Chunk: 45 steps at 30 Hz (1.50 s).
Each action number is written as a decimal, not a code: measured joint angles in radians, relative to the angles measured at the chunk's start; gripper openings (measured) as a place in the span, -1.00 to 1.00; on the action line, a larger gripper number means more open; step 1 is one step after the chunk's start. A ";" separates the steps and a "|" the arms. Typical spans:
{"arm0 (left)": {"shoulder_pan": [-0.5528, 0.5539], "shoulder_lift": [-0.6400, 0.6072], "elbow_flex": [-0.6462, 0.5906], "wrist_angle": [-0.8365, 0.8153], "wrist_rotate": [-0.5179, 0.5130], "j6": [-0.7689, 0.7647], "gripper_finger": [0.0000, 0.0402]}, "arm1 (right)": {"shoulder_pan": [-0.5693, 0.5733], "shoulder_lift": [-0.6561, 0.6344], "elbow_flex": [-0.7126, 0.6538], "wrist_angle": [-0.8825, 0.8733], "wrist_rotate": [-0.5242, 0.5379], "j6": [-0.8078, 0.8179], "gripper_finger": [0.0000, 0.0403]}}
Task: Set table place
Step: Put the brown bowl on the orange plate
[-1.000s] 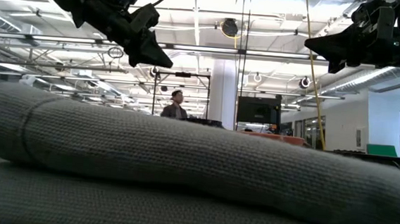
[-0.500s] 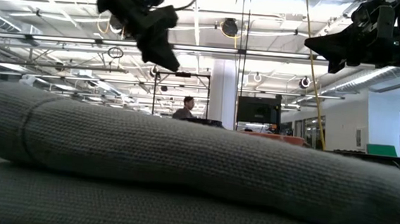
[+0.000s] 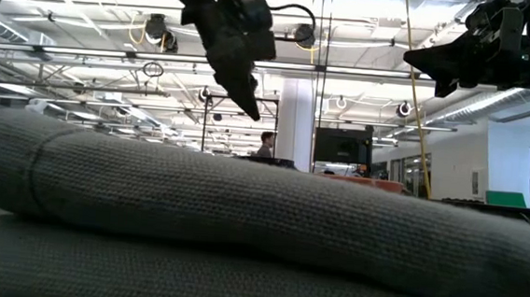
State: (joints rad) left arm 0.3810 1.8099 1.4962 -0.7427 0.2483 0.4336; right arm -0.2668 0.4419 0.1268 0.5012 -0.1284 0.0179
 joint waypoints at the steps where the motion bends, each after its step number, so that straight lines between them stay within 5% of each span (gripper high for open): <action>1: 0.000 0.012 0.009 -0.005 -0.001 0.005 0.05 | 0.000 0.000 0.000 0.000 0.000 -0.001 -1.00; 45: 0.016 0.177 0.020 0.002 -0.062 0.090 0.05 | 0.000 0.003 0.000 -0.005 0.000 -0.001 -1.00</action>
State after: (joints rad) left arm 0.3969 1.9873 1.5158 -0.7405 0.1864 0.5234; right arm -0.2665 0.4450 0.1268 0.4965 -0.1280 0.0174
